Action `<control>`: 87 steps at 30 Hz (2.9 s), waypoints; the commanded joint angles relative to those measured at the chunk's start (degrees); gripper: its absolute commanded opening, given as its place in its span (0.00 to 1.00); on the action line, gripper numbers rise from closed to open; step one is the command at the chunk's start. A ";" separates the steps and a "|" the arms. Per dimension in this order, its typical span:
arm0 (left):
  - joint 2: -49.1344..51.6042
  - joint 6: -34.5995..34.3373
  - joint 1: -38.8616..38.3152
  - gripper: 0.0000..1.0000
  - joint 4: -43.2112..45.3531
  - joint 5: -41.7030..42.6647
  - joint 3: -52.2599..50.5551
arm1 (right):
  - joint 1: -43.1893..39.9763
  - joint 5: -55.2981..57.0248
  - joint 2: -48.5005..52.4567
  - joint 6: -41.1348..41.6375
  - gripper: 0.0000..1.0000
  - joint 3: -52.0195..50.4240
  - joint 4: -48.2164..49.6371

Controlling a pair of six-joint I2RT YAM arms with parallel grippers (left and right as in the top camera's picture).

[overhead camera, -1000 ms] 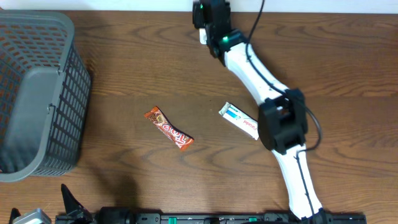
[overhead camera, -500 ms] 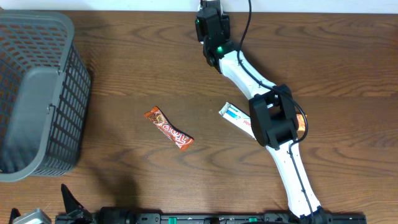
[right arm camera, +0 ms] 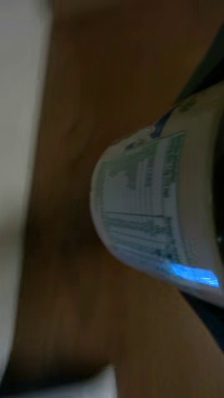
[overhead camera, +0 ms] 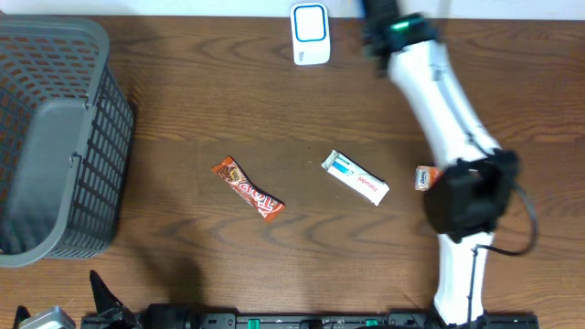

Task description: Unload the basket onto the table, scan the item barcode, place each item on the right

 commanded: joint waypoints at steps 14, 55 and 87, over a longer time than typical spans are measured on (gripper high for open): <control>-0.74 0.94 -0.17 0.93 0.02 -0.52 -0.07 | -45.38 -6.45 6.21 10.19 0.57 -7.98 -11.85; -0.74 0.94 -0.17 0.93 0.02 -0.52 -0.07 | -58.01 -44.30 -8.90 10.27 0.99 -5.33 -11.10; -0.74 0.94 -0.17 0.93 0.02 -0.52 -0.07 | 5.40 -29.00 -17.18 25.27 0.99 -35.85 -8.63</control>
